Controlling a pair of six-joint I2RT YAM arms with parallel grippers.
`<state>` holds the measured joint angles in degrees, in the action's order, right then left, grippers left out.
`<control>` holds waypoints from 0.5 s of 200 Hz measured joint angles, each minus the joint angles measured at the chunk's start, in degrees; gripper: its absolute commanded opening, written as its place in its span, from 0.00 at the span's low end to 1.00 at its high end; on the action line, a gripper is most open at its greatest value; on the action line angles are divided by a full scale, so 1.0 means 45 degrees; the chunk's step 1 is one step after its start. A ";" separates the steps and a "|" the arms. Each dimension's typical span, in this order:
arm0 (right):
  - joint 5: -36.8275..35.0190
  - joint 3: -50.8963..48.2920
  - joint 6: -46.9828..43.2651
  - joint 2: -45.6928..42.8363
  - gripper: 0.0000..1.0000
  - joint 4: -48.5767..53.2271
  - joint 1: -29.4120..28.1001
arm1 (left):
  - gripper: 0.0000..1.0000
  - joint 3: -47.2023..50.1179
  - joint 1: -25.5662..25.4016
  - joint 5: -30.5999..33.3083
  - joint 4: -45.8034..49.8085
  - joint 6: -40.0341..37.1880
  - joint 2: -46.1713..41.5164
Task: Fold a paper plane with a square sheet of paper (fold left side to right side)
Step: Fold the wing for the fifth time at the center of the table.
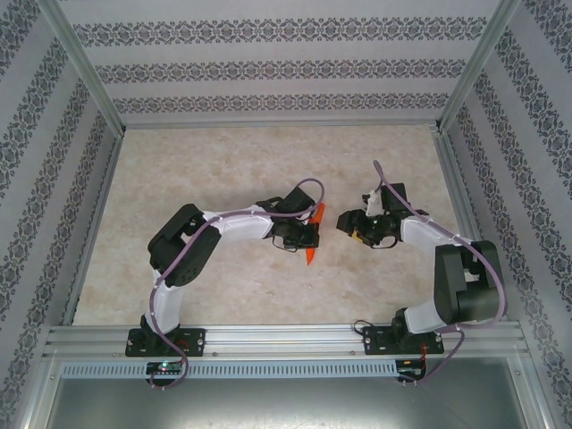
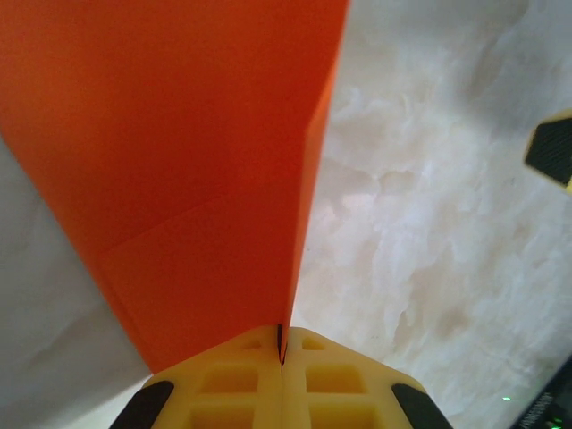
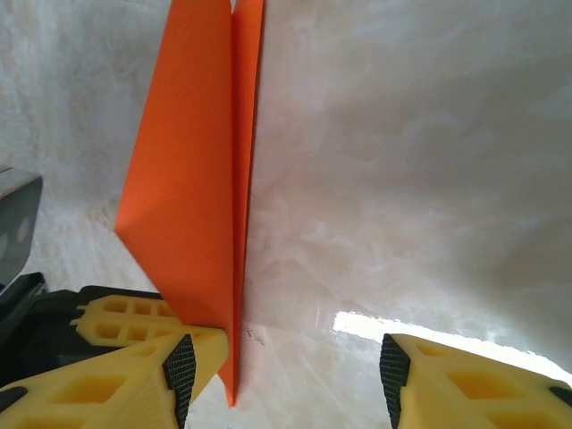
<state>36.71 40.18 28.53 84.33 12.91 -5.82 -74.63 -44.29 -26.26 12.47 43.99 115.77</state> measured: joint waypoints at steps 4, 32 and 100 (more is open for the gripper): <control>0.0015 0.0000 0.0029 0.0044 0.57 -0.0102 -0.0063 | 0.03 0.0053 0.0049 -0.0126 -0.0151 0.0087 0.0005; 0.0049 -0.0019 0.0554 0.0651 0.54 -0.1083 -0.0685 | 0.03 0.0656 0.0272 -0.1044 -0.1724 0.0933 0.0053; 0.0102 0.0000 0.1724 0.1802 0.49 -0.3177 -0.1190 | 0.01 0.1792 0.0554 -0.2161 -0.4245 0.2346 0.0170</control>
<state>37.17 40.18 36.29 92.44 -1.39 -11.18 -66.57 -41.80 -35.99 -6.63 54.54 116.53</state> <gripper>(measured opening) 0.503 0.066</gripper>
